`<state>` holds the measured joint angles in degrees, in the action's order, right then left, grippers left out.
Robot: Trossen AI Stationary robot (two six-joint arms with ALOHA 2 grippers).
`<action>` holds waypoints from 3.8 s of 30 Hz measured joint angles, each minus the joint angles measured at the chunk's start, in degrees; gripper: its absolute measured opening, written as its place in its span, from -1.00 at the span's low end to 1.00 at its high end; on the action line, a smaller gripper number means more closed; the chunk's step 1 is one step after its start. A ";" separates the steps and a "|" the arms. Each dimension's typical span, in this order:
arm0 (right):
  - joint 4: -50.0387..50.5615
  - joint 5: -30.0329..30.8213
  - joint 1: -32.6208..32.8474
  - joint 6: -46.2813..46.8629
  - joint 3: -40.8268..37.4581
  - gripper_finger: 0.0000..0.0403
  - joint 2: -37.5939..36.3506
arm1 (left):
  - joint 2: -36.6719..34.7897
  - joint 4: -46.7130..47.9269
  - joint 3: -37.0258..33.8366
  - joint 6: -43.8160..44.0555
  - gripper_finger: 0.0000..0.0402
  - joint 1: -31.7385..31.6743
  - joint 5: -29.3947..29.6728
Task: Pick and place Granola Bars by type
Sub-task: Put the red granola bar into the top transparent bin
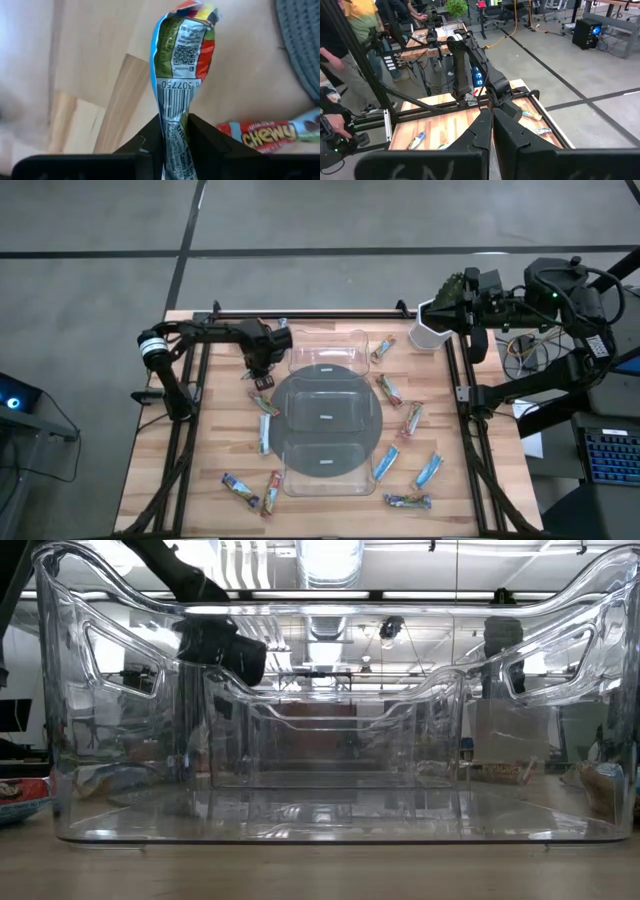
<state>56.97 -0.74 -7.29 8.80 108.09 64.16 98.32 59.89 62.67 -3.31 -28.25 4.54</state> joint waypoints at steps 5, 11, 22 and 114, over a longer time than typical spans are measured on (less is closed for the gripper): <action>0.00 -0.01 0.00 0.00 0.00 -0.96 0.00 | 0.00 8.28 6.39 -1.87 -0.70 0.02 1.10; 0.01 -0.08 0.01 -0.02 0.00 -0.96 0.02 | 0.00 17.56 18.48 -2.48 -0.70 0.02 2.01; 0.02 -0.10 0.02 -1.78 0.00 -0.96 0.02 | -0.13 14.07 41.01 -3.47 -0.70 0.02 -1.33; -0.17 -0.64 0.02 -1.01 -0.26 -0.96 0.04 | -19.28 13.47 4.47 -20.34 0.00 20.43 -1.82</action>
<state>56.80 -1.39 -7.27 7.79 107.83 64.20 79.05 73.36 67.15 -23.66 -7.82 2.71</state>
